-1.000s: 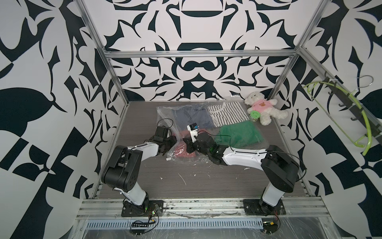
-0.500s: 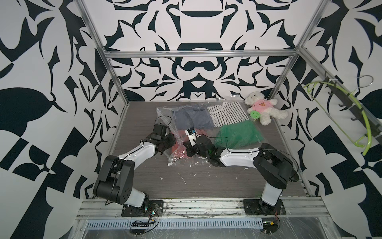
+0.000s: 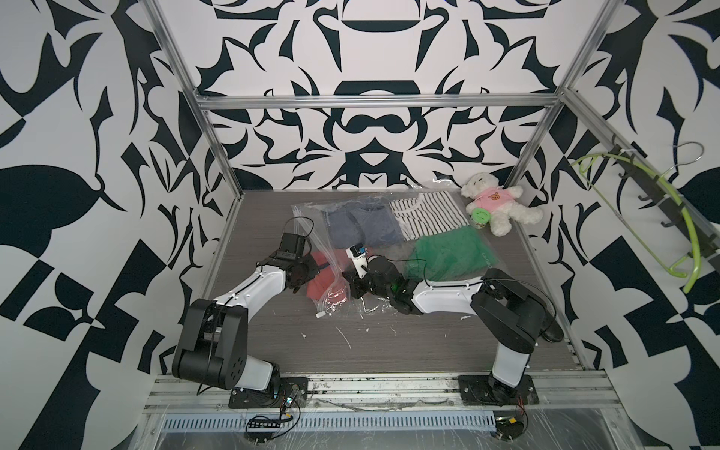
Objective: Take the tank top out of the vacuum bag
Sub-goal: Take out the tank top from the vacuum bag.
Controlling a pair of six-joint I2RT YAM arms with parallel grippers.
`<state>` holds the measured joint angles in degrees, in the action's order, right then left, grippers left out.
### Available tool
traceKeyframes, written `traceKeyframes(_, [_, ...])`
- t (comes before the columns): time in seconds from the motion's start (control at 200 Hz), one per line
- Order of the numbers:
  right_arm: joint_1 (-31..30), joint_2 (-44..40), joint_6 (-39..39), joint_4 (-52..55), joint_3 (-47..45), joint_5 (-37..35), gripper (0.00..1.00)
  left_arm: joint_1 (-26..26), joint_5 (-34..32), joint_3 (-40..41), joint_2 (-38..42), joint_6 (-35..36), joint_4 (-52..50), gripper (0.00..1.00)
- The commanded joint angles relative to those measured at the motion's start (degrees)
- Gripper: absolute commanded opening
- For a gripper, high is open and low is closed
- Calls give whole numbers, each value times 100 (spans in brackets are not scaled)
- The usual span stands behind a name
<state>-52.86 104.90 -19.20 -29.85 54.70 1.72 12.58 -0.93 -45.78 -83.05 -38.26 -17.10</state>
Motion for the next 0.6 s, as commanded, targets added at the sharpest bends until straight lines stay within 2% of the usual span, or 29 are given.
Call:
traceKeyframes(0.0, [30, -53, 107, 129, 117, -160, 0, -274, -412, -116, -165, 173, -594, 0])
traceKeyframes(0.15, [30, -83, 165, 238, 144, -308, 0, -527, -1058, -398, -216, 353, -1181, 0])
traceKeyframes(0.38, [30, -128, 229, 251, 114, -444, 0, -1270, -1534, -458, -243, 469, -1423, 0])
traceKeyframes(0.595, [30, -248, 275, 257, 52, -786, 0, -1434, -2179, -692, -662, 543, -1515, 0])
